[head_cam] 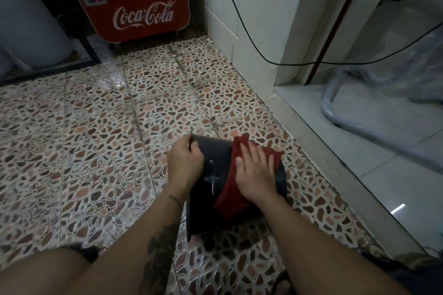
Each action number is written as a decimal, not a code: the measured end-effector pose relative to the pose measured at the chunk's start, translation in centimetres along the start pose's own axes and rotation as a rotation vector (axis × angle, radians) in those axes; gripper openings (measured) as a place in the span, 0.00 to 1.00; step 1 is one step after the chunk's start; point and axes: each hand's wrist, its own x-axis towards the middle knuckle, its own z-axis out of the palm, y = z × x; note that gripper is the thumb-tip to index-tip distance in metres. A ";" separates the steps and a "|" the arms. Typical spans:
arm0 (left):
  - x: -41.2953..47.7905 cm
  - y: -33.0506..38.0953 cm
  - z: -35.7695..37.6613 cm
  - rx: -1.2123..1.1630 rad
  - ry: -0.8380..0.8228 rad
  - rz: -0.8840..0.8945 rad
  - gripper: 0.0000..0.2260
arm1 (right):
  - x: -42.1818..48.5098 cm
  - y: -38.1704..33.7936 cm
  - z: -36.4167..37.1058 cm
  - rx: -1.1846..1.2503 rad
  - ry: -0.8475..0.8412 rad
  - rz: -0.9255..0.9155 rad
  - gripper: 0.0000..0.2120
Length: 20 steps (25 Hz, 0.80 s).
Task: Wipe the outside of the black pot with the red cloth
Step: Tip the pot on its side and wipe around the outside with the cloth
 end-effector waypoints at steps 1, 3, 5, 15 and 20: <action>-1.6 -0.5 -0.2 0.021 -0.006 0.083 0.16 | 0.9 0.6 -0.4 -0.008 -0.012 0.035 0.28; -4.0 -1.6 -0.5 0.089 -0.004 0.198 0.19 | 2.3 1.5 -0.9 -0.036 -0.043 0.101 0.28; -4.6 -2.2 -0.7 0.124 -0.007 0.229 0.21 | 3.1 2.0 -1.2 -0.058 -0.069 0.170 0.28; -2.9 -0.1 -1.2 0.005 -0.027 0.103 0.14 | -5.4 -1.8 0.7 0.116 0.045 -0.285 0.27; -3.1 0.2 -0.1 -0.149 -0.003 -0.015 0.12 | -2.5 -3.8 0.2 0.121 -0.016 -0.044 0.28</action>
